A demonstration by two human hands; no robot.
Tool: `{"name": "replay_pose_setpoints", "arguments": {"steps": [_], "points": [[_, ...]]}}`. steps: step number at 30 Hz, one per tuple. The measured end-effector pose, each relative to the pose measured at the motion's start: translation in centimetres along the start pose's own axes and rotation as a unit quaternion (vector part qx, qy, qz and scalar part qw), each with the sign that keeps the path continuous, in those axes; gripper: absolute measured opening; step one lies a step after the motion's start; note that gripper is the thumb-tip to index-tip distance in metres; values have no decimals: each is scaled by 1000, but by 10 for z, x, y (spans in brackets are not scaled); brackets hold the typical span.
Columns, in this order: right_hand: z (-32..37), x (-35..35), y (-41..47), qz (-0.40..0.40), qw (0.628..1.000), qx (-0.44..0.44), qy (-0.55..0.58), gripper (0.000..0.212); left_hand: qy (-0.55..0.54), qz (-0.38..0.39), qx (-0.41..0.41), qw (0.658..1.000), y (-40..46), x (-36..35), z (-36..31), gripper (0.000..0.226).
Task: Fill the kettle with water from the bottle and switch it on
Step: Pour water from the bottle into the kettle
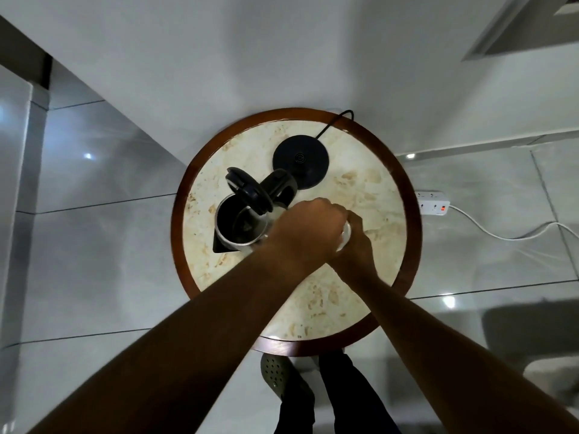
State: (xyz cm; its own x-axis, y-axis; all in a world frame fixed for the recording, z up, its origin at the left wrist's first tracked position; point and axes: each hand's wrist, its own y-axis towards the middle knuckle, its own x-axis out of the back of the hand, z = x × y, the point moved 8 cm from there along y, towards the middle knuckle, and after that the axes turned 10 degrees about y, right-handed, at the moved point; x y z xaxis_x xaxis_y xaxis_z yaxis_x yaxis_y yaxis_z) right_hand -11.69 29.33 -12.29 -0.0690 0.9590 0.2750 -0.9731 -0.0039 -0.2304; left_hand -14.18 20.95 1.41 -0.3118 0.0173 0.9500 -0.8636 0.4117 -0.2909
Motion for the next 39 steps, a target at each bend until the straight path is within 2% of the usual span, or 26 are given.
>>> {"name": "replay_pose_setpoints", "arguments": {"steps": [2, 5, 9, 13, 14, 18, 24, 29, 39], "points": [[0, -5, 0, 15, 1000, 13, -5, 70, -62, -44, 74, 994, -12, 4, 13, 31], [6, -14, -12, 64, 997, 29, -12, 67, -195, -107, 186, 957, -46, 2, 34, 32], [26, -30, -35, 170, 984, 45, -17, 79, -351, -115, 317, 874, -116, -28, 74, 21], [49, -51, -42, 263, 958, 33, -109, 86, -436, -119, 448, 771, -178, -61, 122, 17], [56, -58, -43, 282, 949, 32, -135, 89, -442, -125, 463, 758, -188, -63, 131, 17], [68, -66, -39, 312, 918, -8, -245, 91, -447, -132, 474, 747, -203, -68, 150, 23], [92, -67, -37, 348, 899, -97, -248, 78, -480, -145, 474, 724, -202, -73, 163, 23], [111, -72, -28, 373, 865, -134, -308, 85, -468, -137, 453, 746, -193, -68, 167, 29], [114, -72, -27, 378, 848, -119, -352, 89, -466, -129, 436, 758, -178, -63, 175, 32]]}}
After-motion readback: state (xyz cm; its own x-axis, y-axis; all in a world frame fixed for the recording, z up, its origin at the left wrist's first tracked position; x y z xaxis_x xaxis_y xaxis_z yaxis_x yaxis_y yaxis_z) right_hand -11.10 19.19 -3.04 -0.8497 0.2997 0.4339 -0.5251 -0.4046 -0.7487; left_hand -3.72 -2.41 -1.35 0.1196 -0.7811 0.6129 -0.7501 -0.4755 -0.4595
